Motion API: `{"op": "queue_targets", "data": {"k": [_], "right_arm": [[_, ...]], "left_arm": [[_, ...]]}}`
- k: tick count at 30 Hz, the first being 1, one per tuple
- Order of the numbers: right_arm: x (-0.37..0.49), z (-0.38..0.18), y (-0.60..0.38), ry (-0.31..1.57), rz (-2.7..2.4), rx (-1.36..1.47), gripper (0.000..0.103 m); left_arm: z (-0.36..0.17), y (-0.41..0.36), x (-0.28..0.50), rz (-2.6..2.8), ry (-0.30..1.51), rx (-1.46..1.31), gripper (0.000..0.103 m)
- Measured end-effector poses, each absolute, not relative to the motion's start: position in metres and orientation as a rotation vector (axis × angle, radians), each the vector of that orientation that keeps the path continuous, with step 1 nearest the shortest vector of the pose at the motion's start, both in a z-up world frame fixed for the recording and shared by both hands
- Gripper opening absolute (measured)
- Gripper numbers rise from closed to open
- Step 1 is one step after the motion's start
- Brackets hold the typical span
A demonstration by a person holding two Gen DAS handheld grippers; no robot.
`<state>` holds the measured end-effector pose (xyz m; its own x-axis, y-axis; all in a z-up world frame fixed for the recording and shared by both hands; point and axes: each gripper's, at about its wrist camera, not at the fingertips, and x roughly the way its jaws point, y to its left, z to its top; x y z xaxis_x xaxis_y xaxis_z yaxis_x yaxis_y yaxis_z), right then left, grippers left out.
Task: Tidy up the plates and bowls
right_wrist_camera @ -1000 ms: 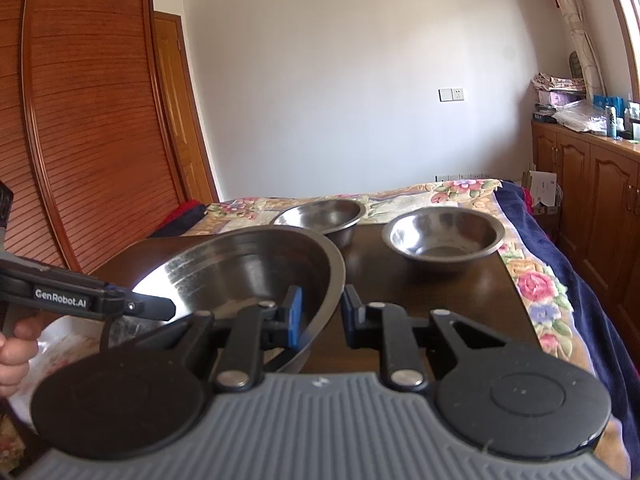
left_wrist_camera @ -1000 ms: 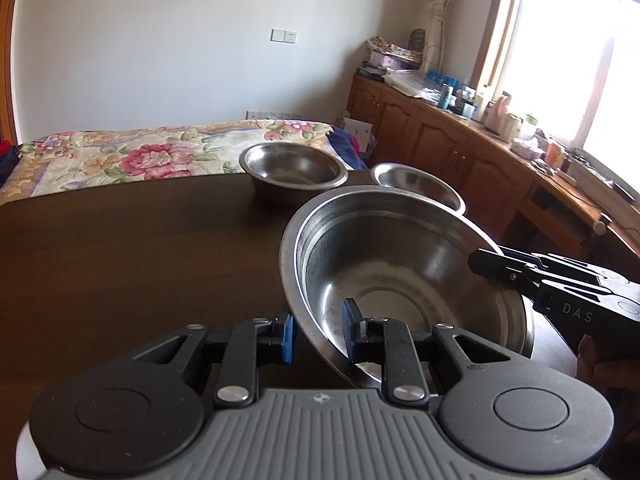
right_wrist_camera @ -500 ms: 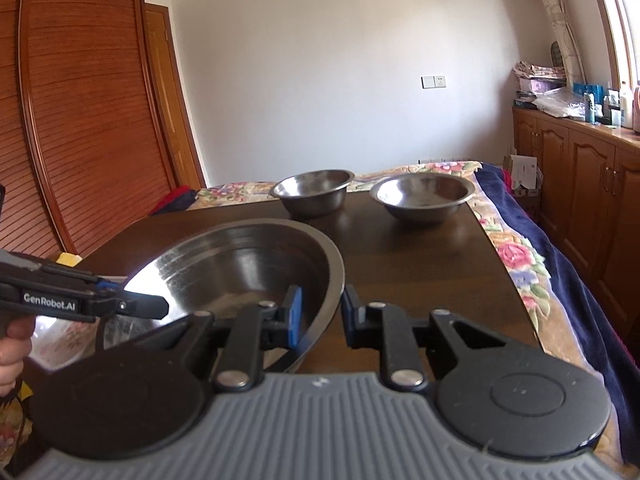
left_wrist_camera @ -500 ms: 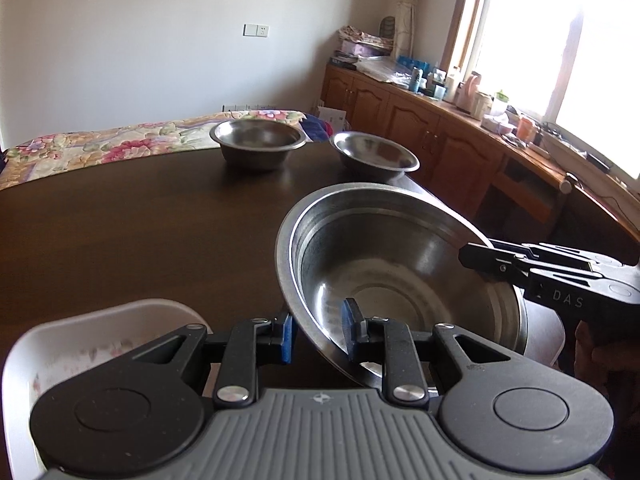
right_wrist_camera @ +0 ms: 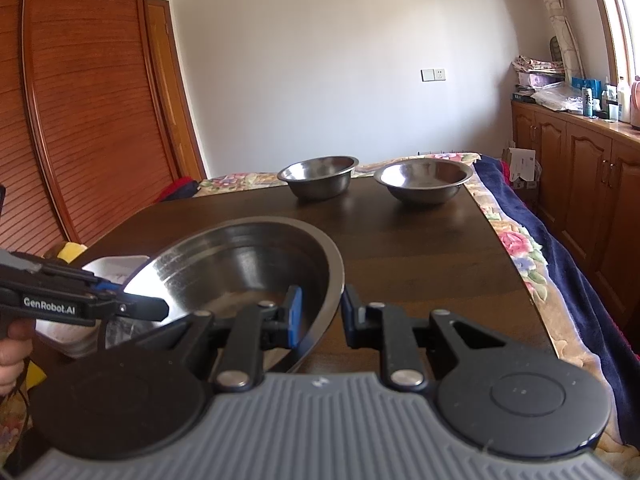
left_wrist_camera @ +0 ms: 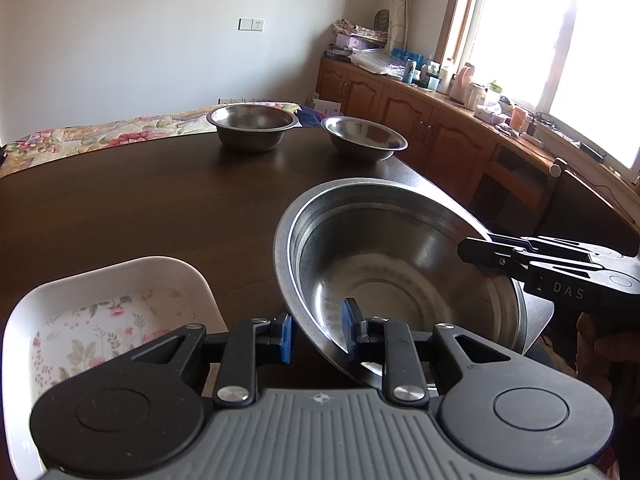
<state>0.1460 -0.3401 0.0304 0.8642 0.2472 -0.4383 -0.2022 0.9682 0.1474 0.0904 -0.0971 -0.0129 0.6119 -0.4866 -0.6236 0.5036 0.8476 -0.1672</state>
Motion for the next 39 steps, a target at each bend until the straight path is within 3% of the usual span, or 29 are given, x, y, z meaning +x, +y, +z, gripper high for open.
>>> {"op": "queue_targets", "data": {"k": [11, 13, 21, 39], "right_arm": [[0.146, 0.026, -0.340, 0.480, 0.248, 0.100, 0.026], [0.146, 0.028, -0.340, 0.479, 0.248, 0.087, 0.031], [0.152, 0.055, -0.352, 0.448, 0.250, 0.027, 0.036], [0.264, 0.100, -0.360, 0.433, 0.328, -0.047, 0.036]], "left_arm": [[-0.015, -0.096, 0.094, -0.571, 0.719, 0.012, 0.027], [-0.014, -0.094, 0.095, -0.565, 0.713, 0.014, 0.027], [0.008, -0.076, 0.109, -0.523, 0.656, -0.008, 0.038], [0.045, -0.084, 0.209, -0.495, 0.599, 0.058, 0.041]]}}
